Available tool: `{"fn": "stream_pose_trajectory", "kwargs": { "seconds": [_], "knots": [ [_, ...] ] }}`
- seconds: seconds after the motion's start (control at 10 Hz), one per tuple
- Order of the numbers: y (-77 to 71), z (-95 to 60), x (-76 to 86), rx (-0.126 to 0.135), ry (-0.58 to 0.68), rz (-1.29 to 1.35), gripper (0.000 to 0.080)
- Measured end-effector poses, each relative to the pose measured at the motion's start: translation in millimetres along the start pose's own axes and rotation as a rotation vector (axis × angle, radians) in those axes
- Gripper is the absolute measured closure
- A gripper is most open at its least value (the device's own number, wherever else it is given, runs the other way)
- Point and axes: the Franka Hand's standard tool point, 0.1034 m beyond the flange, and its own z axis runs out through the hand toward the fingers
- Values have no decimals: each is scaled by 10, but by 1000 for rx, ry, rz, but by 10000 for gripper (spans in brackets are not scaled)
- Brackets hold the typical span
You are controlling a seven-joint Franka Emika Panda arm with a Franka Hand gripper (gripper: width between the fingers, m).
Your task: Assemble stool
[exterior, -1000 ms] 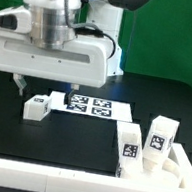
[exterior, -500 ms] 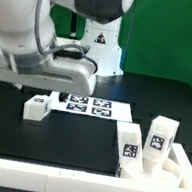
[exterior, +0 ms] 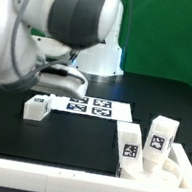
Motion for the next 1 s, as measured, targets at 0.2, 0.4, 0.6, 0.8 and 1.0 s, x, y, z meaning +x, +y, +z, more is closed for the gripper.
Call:
{"fn": "stream_pose_trajectory", "kwargs": {
  "seconds": [0.2, 0.4, 0.6, 0.8, 1.0],
  "knots": [
    [18, -11, -16, 1, 6, 6, 150],
    [119, 146, 36, 9, -12, 22, 150],
    [126, 488, 33, 25, -81, 79, 150],
    [127, 642, 10, 35, -111, 123, 150],
    [132, 676, 14, 31, -114, 138, 150]
  ]
}}
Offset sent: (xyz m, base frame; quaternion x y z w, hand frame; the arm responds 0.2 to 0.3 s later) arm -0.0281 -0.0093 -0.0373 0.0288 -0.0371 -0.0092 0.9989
